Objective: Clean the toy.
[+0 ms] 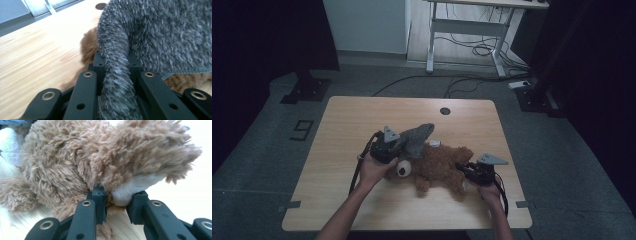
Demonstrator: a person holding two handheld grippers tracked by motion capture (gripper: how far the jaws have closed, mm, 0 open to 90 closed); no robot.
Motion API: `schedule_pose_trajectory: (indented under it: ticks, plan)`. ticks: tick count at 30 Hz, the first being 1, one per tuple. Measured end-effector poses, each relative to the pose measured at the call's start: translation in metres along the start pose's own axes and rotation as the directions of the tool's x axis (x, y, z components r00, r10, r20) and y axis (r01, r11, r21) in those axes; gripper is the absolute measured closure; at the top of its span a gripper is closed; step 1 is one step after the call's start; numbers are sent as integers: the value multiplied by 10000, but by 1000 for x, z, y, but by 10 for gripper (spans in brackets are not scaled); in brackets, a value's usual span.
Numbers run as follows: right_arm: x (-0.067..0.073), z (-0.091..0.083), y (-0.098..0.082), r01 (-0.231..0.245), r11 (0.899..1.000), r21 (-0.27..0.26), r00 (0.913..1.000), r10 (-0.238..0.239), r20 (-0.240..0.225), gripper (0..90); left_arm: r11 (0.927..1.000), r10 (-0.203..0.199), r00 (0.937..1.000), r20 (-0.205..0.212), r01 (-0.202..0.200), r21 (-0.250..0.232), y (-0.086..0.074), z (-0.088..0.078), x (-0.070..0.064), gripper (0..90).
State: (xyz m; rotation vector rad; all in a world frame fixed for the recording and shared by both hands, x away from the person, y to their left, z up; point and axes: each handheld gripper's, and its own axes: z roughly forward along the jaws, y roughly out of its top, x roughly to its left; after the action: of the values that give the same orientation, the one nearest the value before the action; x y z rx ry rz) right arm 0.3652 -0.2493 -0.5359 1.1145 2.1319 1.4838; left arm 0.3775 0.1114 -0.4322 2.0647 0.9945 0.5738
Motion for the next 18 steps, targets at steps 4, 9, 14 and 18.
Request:
schedule_pose_trajectory:
  ticks: [4, 9, 14, 18]
  plan:
    - [0, 0, 0, -6, 10000, 0, 10000, 6, -6, 712, 9996, -292, 9994, -198, 290, -66, -7, -10, 16, 756]
    - [0, 0, 0, -2, 10000, 20, 10000, 2, -3, 712, 9978, -646, 9959, -641, 652, 71, -21, -20, 38, 757]
    - [0, 0, 0, 16, 10000, 22, 10000, -16, 4, 713, 9906, -1199, 9897, -784, 1245, 562, -47, -17, 57, 756]
    - [0, 1, 0, 18, 10000, 40, 10000, -18, 34, 713, 9846, -1574, 9860, -554, 1610, 680, -60, -12, 62, 756]
